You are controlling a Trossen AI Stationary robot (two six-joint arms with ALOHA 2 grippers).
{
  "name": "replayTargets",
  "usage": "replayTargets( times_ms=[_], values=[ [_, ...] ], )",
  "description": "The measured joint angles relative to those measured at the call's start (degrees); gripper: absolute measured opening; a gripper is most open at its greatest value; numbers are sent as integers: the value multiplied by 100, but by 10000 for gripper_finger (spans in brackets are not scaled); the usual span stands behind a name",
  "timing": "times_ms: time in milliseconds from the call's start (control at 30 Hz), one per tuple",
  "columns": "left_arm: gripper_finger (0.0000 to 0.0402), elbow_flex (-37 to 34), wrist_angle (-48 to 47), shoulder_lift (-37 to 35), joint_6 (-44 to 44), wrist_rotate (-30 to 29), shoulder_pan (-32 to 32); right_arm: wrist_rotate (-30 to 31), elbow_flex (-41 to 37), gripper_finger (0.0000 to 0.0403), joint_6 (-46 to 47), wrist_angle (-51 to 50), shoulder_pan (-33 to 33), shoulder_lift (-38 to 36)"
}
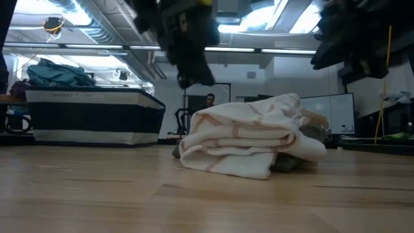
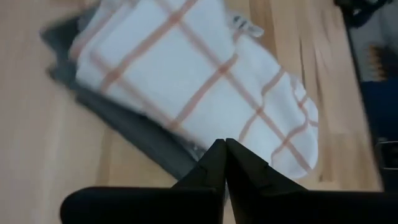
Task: Fold towel
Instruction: Put the stacked towels into the blue bin
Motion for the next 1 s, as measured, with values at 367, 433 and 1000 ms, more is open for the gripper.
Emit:
replayTargets(
  times_ms=[367,433,1000],
  values=[
    [4,-246,19,4,-47,321,367,-74,-91,44,349,802,496,776],
    [6,-246,13,12,-21,308,364,-296,-93,44,350,814,492,954],
    [211,-246,7,80,-617,1,307,-1035,-90,199,1169,2697,472,2311]
  ],
)
